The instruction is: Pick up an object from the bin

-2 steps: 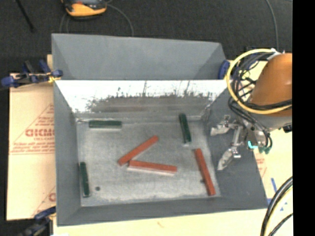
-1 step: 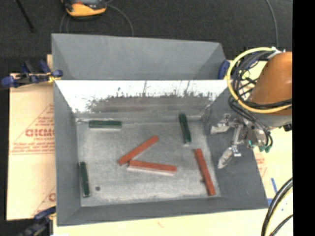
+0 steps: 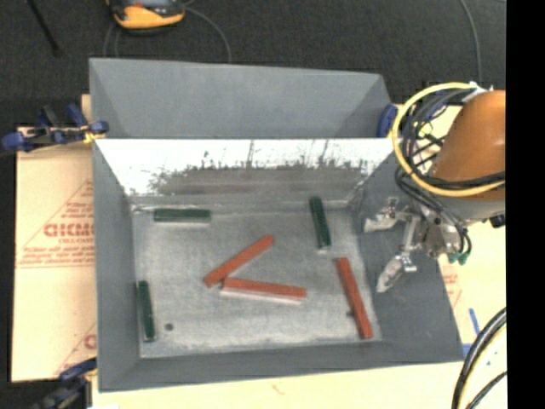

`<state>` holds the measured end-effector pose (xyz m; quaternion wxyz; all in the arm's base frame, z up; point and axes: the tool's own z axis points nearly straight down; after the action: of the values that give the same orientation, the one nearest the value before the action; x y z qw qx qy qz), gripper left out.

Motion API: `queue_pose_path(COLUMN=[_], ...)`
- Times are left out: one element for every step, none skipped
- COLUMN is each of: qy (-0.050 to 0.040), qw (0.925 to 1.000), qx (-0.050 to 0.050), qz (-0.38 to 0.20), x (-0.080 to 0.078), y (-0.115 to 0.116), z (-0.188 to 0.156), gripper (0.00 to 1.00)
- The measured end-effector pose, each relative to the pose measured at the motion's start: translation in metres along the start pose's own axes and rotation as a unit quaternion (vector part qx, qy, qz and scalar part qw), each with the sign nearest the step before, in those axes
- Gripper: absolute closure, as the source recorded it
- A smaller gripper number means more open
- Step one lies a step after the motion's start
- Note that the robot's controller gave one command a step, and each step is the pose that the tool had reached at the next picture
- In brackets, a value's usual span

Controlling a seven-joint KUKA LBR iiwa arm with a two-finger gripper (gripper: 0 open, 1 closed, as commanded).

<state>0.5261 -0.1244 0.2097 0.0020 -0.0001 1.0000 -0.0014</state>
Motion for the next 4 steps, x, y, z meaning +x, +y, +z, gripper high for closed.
queue_pose_path(qy=[-0.0044, 0.0055, -0.0078, -0.0012], qw=[1.0, 0.9999, 0.9997, 0.9962], qx=[0.001, -0.003, 0.001, 0.0], qz=[-0.007, -0.014, -0.023, -0.087], x=[0.0, -0.033, -0.037, -0.001], y=[0.001, 0.002, 0.011, 0.026], z=[0.007, -0.001, 0.009, 0.075], gripper=[0.0, 0.0, 0.0, 0.0])
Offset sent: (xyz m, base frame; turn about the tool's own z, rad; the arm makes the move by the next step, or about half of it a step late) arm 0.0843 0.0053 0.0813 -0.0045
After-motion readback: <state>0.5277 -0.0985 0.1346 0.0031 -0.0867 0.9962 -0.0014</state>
